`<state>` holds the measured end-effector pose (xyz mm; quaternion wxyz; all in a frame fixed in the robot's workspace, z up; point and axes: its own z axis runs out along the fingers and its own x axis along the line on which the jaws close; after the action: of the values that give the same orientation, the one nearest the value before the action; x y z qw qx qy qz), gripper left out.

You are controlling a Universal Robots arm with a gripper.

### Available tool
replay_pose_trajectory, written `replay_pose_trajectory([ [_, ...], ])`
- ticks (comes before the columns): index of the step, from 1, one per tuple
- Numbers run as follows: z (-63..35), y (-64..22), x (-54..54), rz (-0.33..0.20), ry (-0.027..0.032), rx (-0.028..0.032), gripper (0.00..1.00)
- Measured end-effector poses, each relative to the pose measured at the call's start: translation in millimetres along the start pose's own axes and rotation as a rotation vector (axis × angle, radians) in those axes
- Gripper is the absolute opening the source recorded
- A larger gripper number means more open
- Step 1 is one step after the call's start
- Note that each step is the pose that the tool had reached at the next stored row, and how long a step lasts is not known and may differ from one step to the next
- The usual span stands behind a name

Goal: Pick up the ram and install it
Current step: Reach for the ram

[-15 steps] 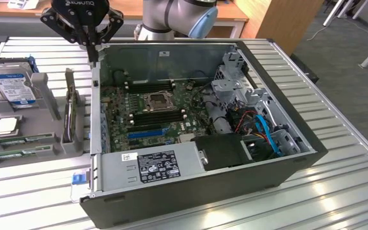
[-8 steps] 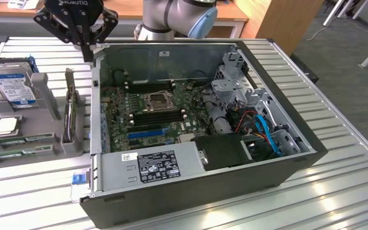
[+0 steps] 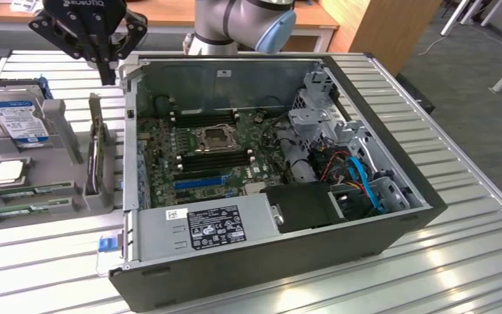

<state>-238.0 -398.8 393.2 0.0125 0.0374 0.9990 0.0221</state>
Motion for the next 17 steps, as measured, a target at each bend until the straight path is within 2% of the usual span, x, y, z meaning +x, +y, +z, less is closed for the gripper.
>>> replay_pose_trajectory([
  [17,-1.0,-3.2,43.4,0.000,0.0000,0.0001,0.10],
])
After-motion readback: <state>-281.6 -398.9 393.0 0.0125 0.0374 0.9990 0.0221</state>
